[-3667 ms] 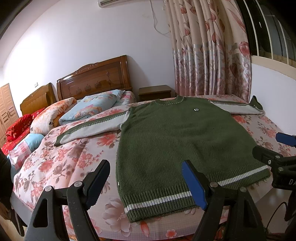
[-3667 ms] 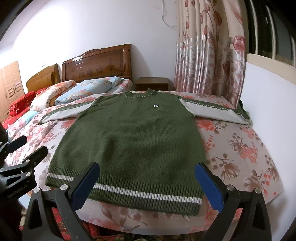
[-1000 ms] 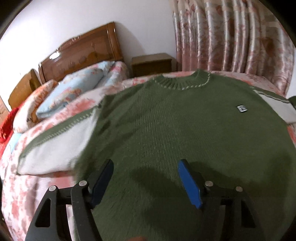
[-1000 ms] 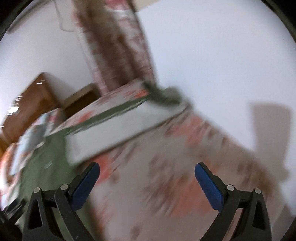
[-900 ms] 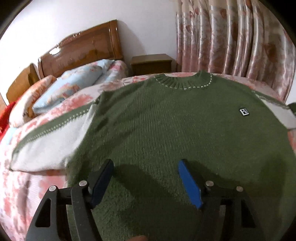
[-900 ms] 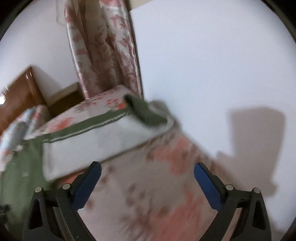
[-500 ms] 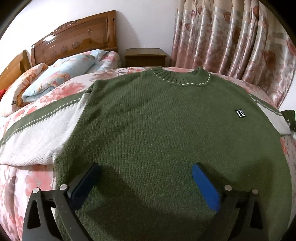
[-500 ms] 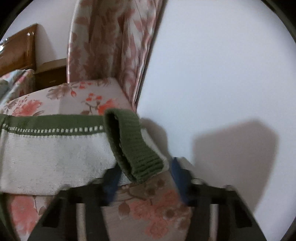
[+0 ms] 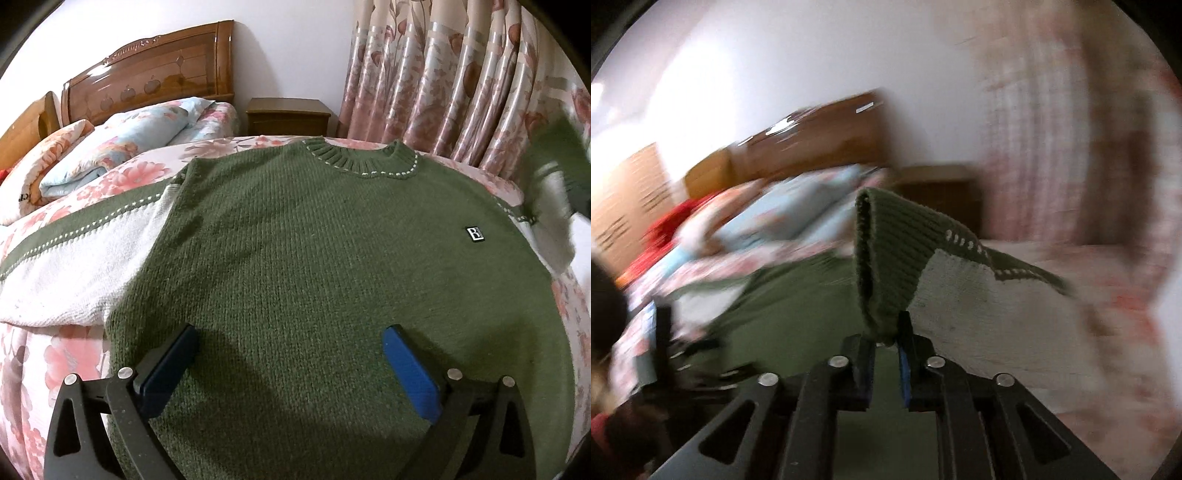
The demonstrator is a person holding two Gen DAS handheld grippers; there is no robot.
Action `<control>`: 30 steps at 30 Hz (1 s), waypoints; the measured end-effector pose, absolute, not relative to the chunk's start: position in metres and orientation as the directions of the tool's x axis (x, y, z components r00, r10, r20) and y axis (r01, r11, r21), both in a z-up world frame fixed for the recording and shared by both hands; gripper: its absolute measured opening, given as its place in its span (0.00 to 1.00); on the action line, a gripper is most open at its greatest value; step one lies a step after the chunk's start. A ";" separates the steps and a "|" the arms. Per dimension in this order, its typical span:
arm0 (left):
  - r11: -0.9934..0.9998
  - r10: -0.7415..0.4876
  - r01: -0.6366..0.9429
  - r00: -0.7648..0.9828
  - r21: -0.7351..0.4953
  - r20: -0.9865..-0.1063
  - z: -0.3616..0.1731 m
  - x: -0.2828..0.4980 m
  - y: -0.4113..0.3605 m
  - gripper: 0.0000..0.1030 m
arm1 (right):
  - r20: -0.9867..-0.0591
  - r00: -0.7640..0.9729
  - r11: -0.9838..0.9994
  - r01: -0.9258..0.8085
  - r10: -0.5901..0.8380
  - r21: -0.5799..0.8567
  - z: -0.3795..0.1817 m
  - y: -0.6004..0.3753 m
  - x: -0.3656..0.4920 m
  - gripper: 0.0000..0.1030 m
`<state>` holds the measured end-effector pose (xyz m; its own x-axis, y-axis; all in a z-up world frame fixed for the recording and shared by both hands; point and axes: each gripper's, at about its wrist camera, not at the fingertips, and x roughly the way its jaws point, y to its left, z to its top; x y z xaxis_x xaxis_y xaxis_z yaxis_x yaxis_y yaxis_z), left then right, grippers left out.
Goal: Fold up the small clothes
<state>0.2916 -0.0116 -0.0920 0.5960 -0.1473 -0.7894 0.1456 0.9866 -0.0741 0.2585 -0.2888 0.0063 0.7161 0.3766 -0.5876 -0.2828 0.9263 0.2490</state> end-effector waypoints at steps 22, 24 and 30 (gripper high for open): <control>0.921 -0.376 0.307 0.547 -0.239 -0.748 -0.052 0.351 -0.104 0.70 | -0.739 0.627 0.969 -0.172 0.246 0.176 -0.080 -0.293 0.189 1.00; 0.919 -0.374 0.315 0.508 -0.237 -0.776 -0.067 0.366 -0.119 0.70 | -0.734 0.631 0.968 -0.162 0.249 0.190 -0.081 -0.298 0.187 1.00; 0.888 -0.344 0.453 0.550 -0.074 -0.761 -0.077 0.351 -0.159 0.19 | -0.729 0.632 0.964 -0.154 0.264 0.216 -0.080 -0.303 0.187 1.00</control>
